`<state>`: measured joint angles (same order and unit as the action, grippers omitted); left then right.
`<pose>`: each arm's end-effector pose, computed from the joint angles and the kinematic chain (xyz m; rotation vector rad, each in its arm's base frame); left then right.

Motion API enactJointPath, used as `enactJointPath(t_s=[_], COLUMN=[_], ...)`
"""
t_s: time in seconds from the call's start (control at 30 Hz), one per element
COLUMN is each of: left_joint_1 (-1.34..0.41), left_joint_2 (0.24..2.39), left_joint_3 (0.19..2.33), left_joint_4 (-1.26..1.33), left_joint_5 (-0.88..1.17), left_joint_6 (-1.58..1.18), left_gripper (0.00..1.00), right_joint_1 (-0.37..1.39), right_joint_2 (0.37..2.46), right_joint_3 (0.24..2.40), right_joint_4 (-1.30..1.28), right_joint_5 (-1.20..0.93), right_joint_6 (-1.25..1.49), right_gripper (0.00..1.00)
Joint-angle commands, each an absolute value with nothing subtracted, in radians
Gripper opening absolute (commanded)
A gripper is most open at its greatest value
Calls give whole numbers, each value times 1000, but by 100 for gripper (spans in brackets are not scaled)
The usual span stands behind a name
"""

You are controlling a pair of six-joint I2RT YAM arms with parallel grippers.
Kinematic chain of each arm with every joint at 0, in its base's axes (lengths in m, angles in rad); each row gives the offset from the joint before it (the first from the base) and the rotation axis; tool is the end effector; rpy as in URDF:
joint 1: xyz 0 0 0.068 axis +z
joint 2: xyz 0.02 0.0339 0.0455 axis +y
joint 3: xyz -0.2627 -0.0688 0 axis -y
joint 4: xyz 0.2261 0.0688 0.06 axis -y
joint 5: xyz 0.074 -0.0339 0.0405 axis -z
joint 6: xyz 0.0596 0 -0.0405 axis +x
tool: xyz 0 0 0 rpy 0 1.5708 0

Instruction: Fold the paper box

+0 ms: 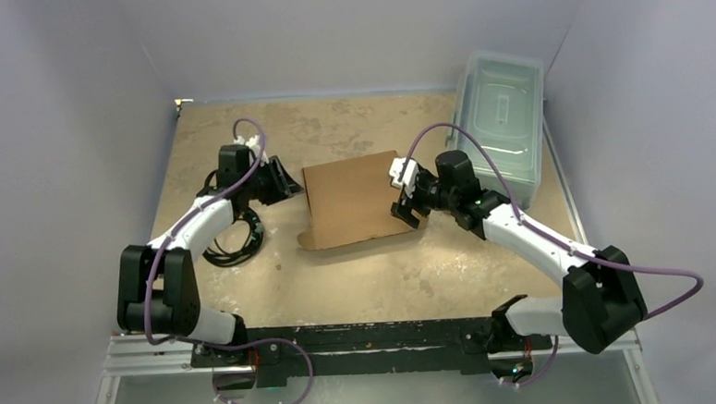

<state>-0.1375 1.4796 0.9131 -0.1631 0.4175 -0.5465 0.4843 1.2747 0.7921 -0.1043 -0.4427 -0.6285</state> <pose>0.3085 -0.0671 0.2188 -0.2598 2.3517 -0.8234 0.2341 0.1520 0.2422 -1.3266 1.6526 0.3910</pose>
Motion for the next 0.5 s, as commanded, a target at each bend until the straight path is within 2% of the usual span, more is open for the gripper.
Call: enactJointPath(t_s=[0.0,0.1,0.13,0.23,0.33,0.47], left_joint_1=[-128,-127,-127,-127,-127,-126], left_joint_2=[1389,1368,1364,1351,1346,1413], left_joint_3=[785,717,699,674,665,672], left_joint_4=[-42,53,81,120,124,189], left_joint_5=[433,447,459,476,455,470], left_joint_6=[-617,-675,-695,-714,-696,-725], left_gripper=[40,51,52,56,63,67], right_joint_1=[483,484,483,484,490,484], right_joint_2=[1305,1351,1364,1399,1396,1374], right_joint_3=[842,887,895,932,913,886], right_joint_4=[87,85,104,80,51,102], right_joint_5=[-354,-391,-395,-443,-459,-457], right_joint_6=[-220,-85,-43,-103,-235,-160], right_gripper=[79,88,97,99,99,99])
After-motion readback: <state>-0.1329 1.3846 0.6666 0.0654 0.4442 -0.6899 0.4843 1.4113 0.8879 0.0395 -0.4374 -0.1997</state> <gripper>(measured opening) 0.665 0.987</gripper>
